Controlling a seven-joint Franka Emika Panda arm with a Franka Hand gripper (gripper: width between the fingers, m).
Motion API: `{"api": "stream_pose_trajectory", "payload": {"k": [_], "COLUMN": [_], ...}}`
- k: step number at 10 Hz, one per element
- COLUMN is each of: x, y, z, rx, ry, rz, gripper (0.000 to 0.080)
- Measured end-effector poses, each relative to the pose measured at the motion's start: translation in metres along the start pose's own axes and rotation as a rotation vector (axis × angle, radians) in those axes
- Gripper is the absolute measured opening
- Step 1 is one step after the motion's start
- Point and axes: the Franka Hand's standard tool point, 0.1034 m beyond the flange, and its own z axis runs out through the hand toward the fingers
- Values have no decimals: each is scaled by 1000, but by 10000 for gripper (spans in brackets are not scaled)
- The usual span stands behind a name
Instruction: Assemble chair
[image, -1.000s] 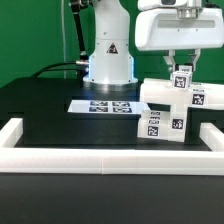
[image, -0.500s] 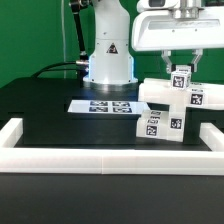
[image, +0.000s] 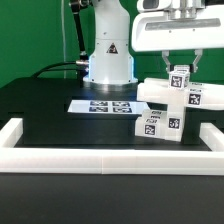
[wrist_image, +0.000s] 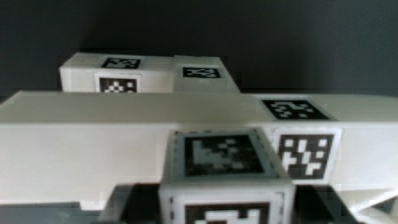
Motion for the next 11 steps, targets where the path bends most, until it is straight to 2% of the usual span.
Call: {"api": "stream_pose_trajectory", "payload": {"k": [11], "x": [-1], "y": [-2], "z": [0], "rx": [10], "ry": [-7], "rz": [638], "gripper": [288]}}
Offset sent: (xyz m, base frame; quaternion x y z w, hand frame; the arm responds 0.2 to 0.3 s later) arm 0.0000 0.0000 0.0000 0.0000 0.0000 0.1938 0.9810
